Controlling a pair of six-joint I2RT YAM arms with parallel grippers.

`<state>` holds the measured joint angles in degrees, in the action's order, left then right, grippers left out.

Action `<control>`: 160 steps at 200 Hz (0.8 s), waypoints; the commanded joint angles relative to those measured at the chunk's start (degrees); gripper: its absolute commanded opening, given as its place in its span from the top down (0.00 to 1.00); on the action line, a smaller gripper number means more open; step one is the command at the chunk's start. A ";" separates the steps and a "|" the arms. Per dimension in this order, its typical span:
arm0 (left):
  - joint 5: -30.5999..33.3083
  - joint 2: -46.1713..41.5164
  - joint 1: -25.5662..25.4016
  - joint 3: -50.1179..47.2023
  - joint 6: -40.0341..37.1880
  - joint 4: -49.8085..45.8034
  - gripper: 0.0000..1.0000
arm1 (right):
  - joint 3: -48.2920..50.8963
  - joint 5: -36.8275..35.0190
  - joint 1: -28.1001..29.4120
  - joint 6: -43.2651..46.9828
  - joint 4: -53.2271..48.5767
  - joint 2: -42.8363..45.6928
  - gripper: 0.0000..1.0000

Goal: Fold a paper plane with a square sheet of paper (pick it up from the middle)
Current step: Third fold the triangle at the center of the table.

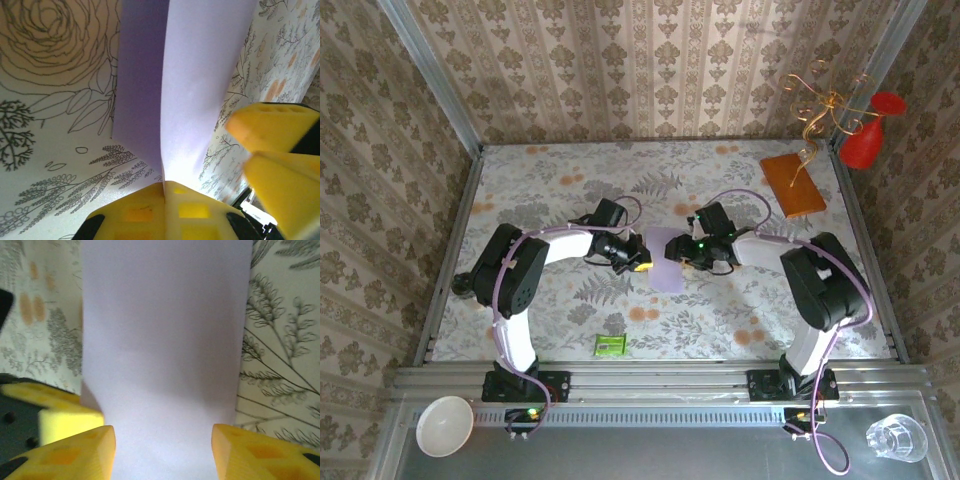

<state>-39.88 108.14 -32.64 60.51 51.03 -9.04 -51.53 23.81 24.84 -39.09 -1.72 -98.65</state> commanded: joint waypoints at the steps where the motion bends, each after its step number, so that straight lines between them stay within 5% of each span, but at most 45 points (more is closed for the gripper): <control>1: -0.43 -0.85 1.12 0.94 0.75 -1.42 0.97 | 3.97 -1.00 -0.12 4.55 7.47 7.66 0.39; 81: 0.06 -3.72 2.94 0.81 2.74 -3.91 0.98 | 16.19 -13.48 8.00 24.90 16.53 22.20 0.21; 160: 0.06 -3.72 2.41 1.63 4.48 -5.68 0.98 | 16.38 -19.96 17.80 44.54 20.58 14.73 0.20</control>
<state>-39.68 105.73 -29.95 60.53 54.43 -12.14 -34.15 8.45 40.69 -3.92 16.51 -80.40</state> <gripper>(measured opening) 0.066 0.810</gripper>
